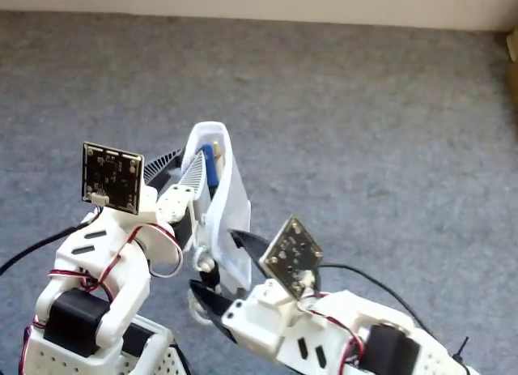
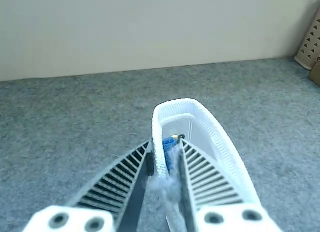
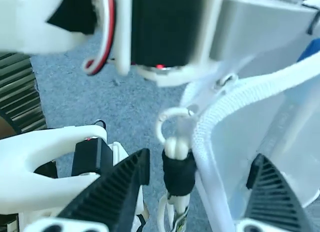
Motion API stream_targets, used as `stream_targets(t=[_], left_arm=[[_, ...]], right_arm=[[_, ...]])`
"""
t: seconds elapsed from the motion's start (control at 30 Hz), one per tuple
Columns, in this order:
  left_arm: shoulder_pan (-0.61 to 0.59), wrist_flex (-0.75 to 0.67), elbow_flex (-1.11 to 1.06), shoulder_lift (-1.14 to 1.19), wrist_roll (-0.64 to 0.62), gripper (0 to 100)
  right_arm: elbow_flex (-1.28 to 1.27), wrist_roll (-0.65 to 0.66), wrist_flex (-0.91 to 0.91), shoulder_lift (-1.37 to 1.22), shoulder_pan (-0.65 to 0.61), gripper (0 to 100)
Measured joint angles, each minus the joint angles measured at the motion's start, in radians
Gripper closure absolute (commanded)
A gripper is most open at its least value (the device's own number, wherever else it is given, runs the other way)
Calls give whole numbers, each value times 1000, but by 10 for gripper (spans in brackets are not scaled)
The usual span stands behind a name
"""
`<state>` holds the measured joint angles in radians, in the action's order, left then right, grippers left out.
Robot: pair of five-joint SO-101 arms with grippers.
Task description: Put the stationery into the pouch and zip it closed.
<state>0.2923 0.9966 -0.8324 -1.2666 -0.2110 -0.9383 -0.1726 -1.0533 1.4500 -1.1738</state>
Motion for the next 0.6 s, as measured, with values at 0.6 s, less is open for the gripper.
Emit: stream_targets(t=[0.6], left_arm=[[3, -5, -18, 0, 0, 912]], right_arm=[[-52, 0, -57, 8, 187, 708]])
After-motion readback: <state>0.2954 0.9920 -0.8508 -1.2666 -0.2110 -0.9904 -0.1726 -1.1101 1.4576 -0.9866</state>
